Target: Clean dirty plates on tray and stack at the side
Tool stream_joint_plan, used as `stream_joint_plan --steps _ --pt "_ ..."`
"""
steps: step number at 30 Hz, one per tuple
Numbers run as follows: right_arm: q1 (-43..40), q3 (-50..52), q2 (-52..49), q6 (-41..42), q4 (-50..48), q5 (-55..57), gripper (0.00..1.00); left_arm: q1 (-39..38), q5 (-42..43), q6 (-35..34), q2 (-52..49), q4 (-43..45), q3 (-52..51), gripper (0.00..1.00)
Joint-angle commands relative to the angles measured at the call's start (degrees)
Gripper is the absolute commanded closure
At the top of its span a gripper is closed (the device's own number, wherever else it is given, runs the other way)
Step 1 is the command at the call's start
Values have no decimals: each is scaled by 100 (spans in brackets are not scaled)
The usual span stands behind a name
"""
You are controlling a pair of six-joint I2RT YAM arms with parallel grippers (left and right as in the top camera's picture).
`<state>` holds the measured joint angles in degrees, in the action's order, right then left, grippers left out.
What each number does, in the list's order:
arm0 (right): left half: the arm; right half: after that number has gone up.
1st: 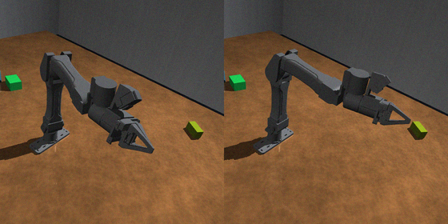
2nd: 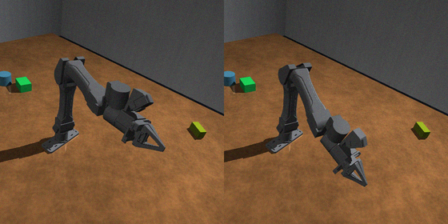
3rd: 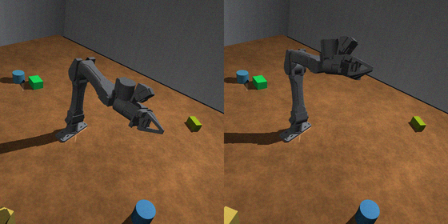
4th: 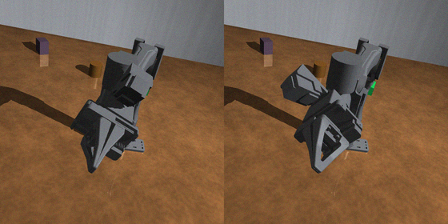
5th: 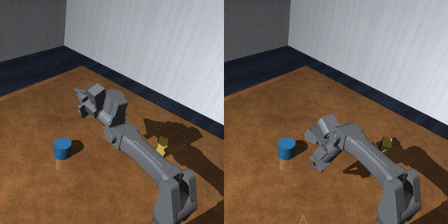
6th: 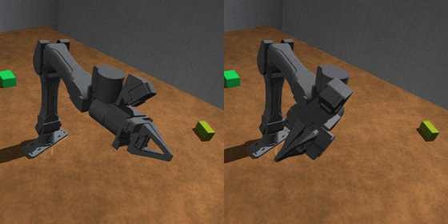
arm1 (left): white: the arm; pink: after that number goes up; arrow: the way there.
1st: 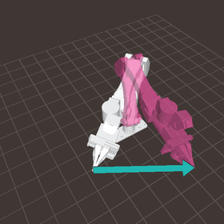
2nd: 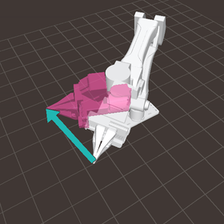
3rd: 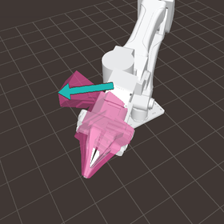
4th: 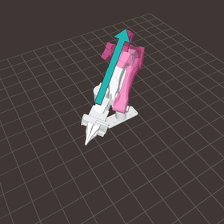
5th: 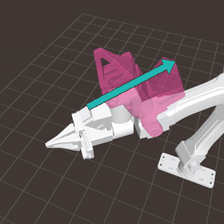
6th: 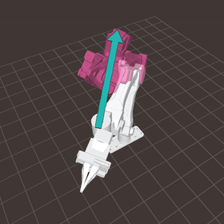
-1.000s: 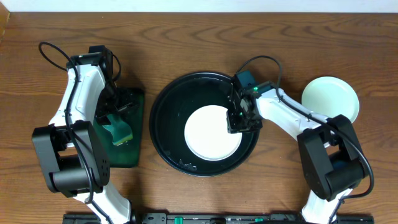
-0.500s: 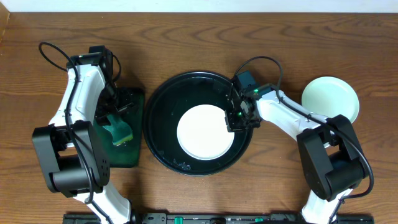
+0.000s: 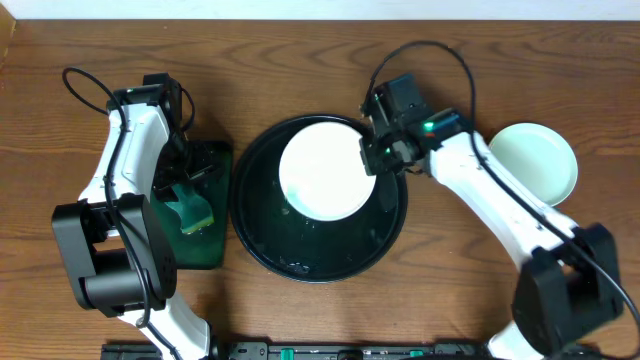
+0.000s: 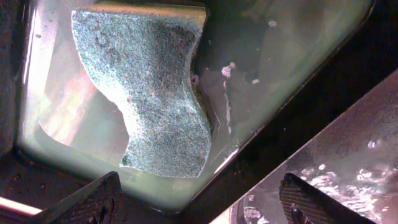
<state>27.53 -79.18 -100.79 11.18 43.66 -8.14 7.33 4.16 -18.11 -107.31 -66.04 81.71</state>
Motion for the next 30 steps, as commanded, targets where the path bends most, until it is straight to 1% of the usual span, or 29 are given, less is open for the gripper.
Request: stream_joint_plan --steps 1,9,16,22,30 --pt "85 -76 205 -380 90 444 99 0 -7 50 7 -37 -48 18" --pt "420 -76 337 -763 199 1513 99 0 -7 48 7 -37 -48 18" --pt "868 -111 341 -831 205 2232 99 0 -7 48 7 -37 -48 18" --pt "1198 -411 341 -879 428 3014 99 0 -4 48 7 -37 -48 18" --pt "1757 -896 341 -1482 695 4210 99 0 144 28 7 -52 -48 18"
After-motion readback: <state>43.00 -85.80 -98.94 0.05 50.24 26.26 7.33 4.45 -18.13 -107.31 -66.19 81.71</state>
